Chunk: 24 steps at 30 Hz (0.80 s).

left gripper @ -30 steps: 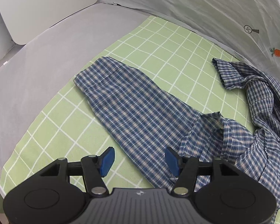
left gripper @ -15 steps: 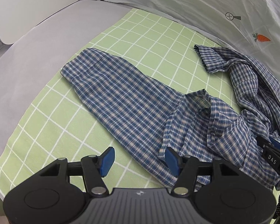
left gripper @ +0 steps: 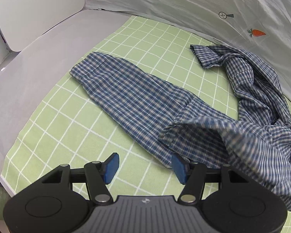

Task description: Fold clothes

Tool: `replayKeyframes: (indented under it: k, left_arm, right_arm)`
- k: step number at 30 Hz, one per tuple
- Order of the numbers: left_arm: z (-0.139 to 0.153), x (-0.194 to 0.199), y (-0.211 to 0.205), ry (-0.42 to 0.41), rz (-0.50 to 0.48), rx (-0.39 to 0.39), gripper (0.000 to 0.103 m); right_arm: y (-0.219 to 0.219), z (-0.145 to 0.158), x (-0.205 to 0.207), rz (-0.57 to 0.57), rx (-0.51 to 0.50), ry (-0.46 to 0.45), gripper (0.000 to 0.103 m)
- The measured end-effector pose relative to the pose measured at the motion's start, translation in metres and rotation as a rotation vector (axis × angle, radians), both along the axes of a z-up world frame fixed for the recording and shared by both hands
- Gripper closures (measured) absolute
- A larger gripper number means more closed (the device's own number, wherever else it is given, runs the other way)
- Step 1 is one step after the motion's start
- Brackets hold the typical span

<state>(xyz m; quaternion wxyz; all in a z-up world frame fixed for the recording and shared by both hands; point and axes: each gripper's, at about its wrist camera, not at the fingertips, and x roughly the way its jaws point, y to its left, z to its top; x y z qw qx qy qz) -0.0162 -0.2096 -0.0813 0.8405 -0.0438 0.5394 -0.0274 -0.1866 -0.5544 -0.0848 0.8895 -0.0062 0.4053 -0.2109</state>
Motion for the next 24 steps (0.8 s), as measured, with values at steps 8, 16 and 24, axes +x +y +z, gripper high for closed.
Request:
replayKeyframes:
  k: [8, 16, 24]
  left_arm:
    - [0.001, -0.044, -0.008, 0.018, -0.036, 0.026, 0.042]
    - [0.008, -0.028, 0.000, -0.012, 0.014, -0.022, 0.042]
    - [-0.005, 0.017, 0.012, 0.015, 0.074, -0.045, 0.040]
  right_arm:
    - [-0.030, -0.036, -0.052, -0.134, 0.062, 0.093, 0.099]
    - [-0.014, 0.005, -0.029, -0.095, 0.010, -0.048, 0.060]
    - [-0.014, 0.002, 0.036, -0.041, 0.023, -0.045, 0.042]
